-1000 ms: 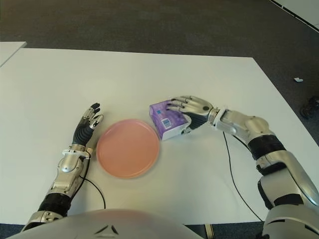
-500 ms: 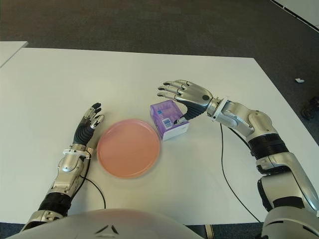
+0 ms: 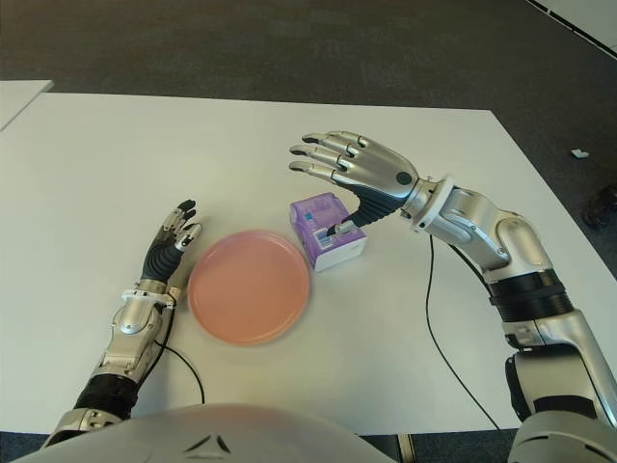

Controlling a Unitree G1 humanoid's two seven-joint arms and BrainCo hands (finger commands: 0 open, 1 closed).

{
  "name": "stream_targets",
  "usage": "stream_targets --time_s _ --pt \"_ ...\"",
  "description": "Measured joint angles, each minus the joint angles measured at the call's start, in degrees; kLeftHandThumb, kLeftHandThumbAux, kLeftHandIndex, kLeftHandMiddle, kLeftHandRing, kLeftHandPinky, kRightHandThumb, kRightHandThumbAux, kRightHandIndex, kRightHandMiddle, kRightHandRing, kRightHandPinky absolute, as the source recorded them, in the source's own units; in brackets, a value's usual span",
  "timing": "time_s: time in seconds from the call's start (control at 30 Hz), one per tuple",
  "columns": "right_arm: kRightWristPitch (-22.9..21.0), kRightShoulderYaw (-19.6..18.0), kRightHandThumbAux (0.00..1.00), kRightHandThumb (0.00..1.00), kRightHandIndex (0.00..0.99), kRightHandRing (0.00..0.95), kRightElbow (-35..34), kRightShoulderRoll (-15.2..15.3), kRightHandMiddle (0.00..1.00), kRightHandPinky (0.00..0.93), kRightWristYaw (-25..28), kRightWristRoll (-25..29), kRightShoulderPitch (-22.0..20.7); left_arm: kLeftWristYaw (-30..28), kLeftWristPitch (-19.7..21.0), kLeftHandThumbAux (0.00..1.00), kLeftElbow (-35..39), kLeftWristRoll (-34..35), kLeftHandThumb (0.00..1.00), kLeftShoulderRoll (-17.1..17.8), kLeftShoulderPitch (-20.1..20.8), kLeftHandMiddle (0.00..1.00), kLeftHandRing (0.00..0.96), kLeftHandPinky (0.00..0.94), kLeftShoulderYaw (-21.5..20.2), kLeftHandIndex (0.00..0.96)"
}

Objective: Put the tissue paper into the plate.

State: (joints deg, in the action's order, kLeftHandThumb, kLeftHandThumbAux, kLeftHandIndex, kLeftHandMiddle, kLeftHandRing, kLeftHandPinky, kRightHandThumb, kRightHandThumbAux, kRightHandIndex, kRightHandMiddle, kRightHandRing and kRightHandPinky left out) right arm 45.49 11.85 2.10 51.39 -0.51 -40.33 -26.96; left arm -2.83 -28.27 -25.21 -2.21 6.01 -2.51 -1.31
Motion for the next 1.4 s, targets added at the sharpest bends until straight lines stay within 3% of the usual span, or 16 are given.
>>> stream_targets --time_s 0.27,0.93,1.4 --pt "0.1 -1.5 0.483 0.187 0.005 0.0 -0.4 -0.5 0.0 0.0 0.6 -0.2 2.7 0.0 -0.7 0.411 -0.1 0.0 0.0 0.0 -0.4 0.0 0.0 0.0 0.0 0.0" --pt "2.3 0.9 0.519 0.176 0.0 0.0 5.6 -2.3 0.0 0.0 6.3 0.0 2.0 0.0 -1.7 0.419 -0.7 0.3 0.0 0.0 -0.3 0.0 0.0 0.0 -0.2 0.0" --pt "4.8 8.0 0.525 0.203 0.01 0.0 21.5 -5.8 0.0 0.0 3.4 -7.4 -1.5 0.0 0.2 0.428 0.0 0.5 0.0 -0.2 -0.1 0.0 0.0 0.0 -0.4 0.0"
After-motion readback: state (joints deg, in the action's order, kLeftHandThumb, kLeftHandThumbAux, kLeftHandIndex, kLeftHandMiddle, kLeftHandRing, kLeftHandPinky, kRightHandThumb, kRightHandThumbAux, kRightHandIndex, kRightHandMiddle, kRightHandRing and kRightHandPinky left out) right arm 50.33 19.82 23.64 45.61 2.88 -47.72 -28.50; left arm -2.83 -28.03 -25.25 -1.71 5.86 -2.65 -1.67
